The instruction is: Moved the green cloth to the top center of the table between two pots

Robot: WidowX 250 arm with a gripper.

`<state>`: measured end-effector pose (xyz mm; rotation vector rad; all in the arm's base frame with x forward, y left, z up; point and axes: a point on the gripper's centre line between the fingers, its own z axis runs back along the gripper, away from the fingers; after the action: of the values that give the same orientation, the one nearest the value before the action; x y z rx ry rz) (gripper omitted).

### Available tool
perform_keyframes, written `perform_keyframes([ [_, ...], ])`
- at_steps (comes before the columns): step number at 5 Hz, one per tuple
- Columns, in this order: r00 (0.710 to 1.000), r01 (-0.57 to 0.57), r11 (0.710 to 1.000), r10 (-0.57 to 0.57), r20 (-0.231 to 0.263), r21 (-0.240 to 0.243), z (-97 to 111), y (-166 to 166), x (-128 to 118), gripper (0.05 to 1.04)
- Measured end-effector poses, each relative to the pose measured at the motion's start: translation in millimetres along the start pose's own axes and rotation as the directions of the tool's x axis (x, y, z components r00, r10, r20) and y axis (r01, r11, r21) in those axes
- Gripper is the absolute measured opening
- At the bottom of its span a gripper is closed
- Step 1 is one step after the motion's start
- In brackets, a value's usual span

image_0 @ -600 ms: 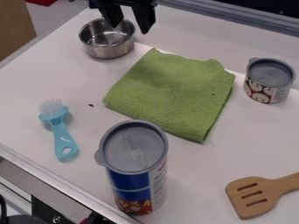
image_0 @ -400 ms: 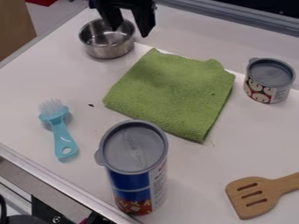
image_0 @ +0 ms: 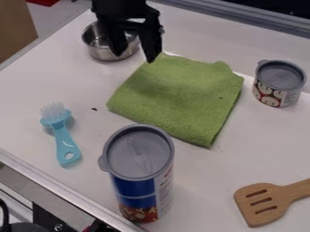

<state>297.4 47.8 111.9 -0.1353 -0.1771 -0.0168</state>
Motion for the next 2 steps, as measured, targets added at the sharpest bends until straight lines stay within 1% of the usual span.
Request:
perform_keyframes([
  [1,1.0,-0.006,0.999,0.005,-0.012,-0.038,-5,-11,-7,0.708],
  [2,0.997,-0.014,0.999,0.011,-0.072,-0.039,-17,-27,-8,0.414],
])
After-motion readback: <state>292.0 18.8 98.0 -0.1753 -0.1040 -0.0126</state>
